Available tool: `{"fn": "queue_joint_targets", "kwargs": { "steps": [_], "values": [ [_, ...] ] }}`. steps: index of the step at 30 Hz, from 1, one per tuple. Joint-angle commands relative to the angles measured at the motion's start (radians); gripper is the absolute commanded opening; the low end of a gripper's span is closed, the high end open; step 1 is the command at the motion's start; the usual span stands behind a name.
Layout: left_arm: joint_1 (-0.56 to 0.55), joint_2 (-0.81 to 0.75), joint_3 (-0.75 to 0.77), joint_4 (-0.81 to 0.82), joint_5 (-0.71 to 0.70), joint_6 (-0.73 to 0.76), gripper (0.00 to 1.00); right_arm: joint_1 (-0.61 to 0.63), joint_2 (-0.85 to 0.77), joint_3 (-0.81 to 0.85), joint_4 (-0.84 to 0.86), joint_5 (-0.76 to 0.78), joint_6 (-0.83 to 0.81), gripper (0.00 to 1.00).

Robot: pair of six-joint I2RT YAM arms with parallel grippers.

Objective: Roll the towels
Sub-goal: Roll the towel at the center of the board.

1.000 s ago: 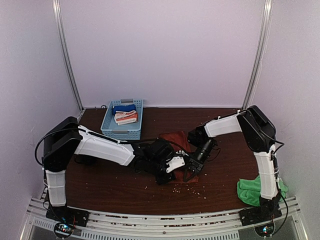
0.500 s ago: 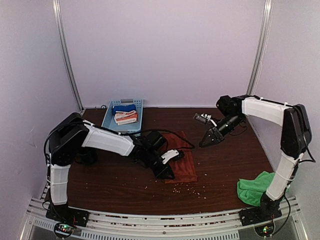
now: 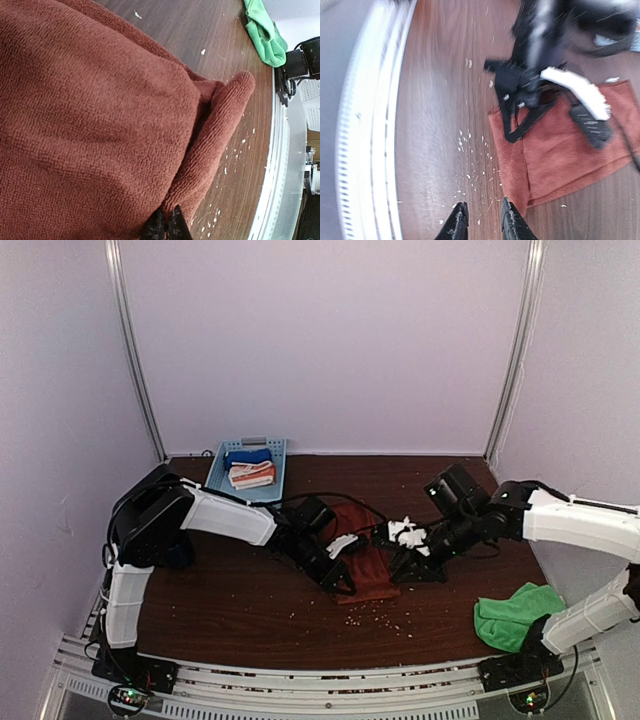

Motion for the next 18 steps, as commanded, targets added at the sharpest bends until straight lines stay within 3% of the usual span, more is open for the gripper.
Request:
{"fn": "queue_joint_targets", "kwargs": {
  "steps": [1,7,18],
  "values": [
    [0.008,0.072,-0.006,-0.076,-0.076,-0.032,0.00,0.130,0.081,-0.051,0.160,0.347,-0.044,0.27],
    [0.009,0.073,-0.012,-0.082,-0.083,-0.031,0.00,0.245,0.175,-0.129,0.341,0.573,-0.093,0.32],
    [0.010,0.085,-0.007,-0.083,-0.073,-0.021,0.00,0.260,0.288,-0.153,0.412,0.613,-0.145,0.38]
  ]
}}
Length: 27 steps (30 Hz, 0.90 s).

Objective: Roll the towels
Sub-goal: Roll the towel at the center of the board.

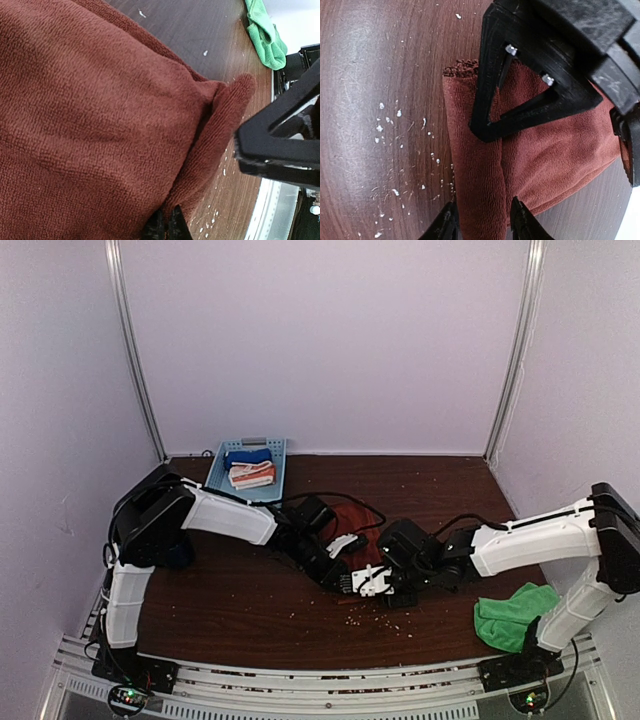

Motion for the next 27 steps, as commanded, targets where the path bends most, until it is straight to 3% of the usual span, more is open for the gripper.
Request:
{"fn": "queue_joint_targets", "kwargs": {
  "steps": [1,10,15,18,21,27],
  "values": [
    [0.008,0.076,-0.017,-0.073,-0.083,0.008,0.00,0.007,0.042,-0.015,0.057,0.038,-0.035,0.39],
    [0.022,0.076,-0.002,-0.106,-0.094,0.039,0.00,-0.015,0.161,0.020,0.057,0.008,-0.057,0.40],
    [0.028,0.035,0.007,-0.122,-0.095,0.068,0.00,-0.076,0.212,0.080,-0.066,-0.148,-0.058,0.26],
    [0.028,-0.044,-0.015,-0.116,-0.152,0.078,0.17,-0.098,0.256,0.122,-0.149,-0.247,-0.036,0.18],
    [0.028,-0.191,-0.077,-0.097,-0.327,0.088,0.35,-0.107,0.249,0.142,-0.228,-0.361,-0.024,0.14],
    [0.023,-0.526,-0.286,0.024,-0.634,0.087,0.45,-0.110,0.294,0.245,-0.452,-0.631,0.026,0.06]
  ]
}}
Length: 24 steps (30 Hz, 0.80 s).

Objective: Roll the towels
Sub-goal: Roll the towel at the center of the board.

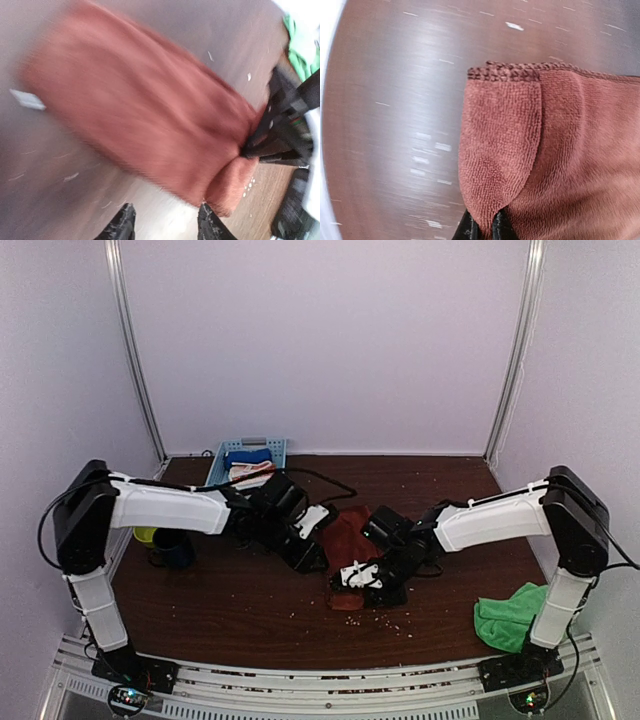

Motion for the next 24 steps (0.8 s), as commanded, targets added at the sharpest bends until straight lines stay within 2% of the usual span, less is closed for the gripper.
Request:
{"fn": "queue_joint_targets", "kwargs": {
  "steps": [1,3,4,6,9,13,14,16,17,18,21,24],
  "values": [
    [-0.001,-0.266,-0.181,0.154,-0.278,0.034,0.46,0.006,0.057,0.036,-0.277,-0.290,0.050,0.05],
    [-0.046,-0.387,-0.290,0.257,-0.343,0.103,0.54,0.000,0.081,0.059,-0.359,-0.375,0.041,0.04],
    [-0.089,-0.439,-0.332,0.294,-0.398,0.142,0.61,-0.010,0.098,0.081,-0.408,-0.411,0.034,0.03],
    [-0.197,-0.509,-0.371,0.316,-0.426,0.225,0.70,-0.039,0.145,0.155,-0.511,-0.481,0.021,0.03],
    [-0.325,-0.528,-0.363,0.301,-0.523,0.283,0.69,-0.101,0.247,0.253,-0.660,-0.558,-0.005,0.03],
    [-0.468,-0.460,-0.331,0.286,-0.588,0.402,0.55,-0.191,0.408,0.359,-0.765,-0.606,-0.055,0.02],
    [-0.484,-0.433,-0.319,0.284,-0.570,0.423,0.48,-0.201,0.448,0.385,-0.804,-0.618,-0.092,0.02],
    [-0.491,-0.357,-0.263,0.232,-0.495,0.441,0.25,-0.226,0.521,0.429,-0.861,-0.637,-0.134,0.02],
    [-0.491,-0.311,-0.229,0.203,-0.477,0.436,0.22,-0.233,0.543,0.439,-0.861,-0.640,-0.134,0.01],
    [-0.491,-0.265,-0.195,0.179,-0.460,0.437,0.25,-0.236,0.556,0.446,-0.863,-0.647,-0.132,0.01],
    [-0.494,-0.145,-0.124,0.158,-0.469,0.439,0.43,-0.236,0.573,0.463,-0.863,-0.642,-0.124,0.01],
    [-0.494,-0.049,-0.072,0.160,-0.477,0.465,0.52,-0.237,0.568,0.477,-0.863,-0.638,-0.116,0.01]
  ]
}}
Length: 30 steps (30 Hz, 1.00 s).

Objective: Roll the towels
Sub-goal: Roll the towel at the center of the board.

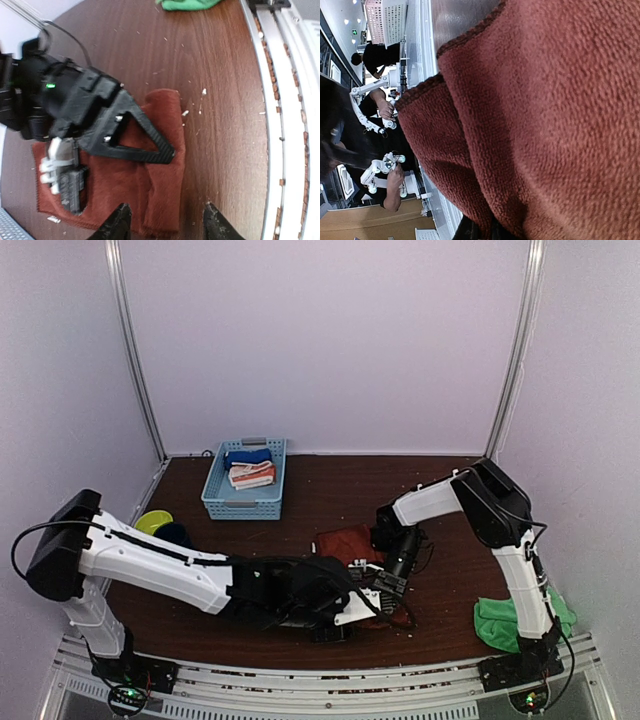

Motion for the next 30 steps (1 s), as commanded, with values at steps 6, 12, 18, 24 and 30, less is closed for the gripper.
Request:
{"fn": "queue_joint_targets", "kwargs": {
  "steps": [6,12,18,24,30],
  "values": [
    [0.003,0.229,0.145,-0.013,-0.097,0.056,0.53,0.000,0.001,0.018,0.000,0.054,-0.009,0.02],
    [0.003,0.299,0.172,-0.027,-0.143,0.061,0.44,0.000,-0.008,0.000,0.010,0.050,-0.013,0.02],
    [0.006,0.318,0.174,-0.046,-0.143,0.029,0.14,-0.001,-0.064,0.001,0.013,0.054,-0.007,0.04],
    [0.043,0.251,0.115,-0.035,-0.015,-0.056,0.01,-0.044,-0.294,0.078,-0.006,0.114,0.008,0.33],
    [0.147,0.224,0.048,0.008,0.288,-0.178,0.00,-0.160,-0.546,0.145,0.100,0.153,0.147,0.39]
  ]
}}
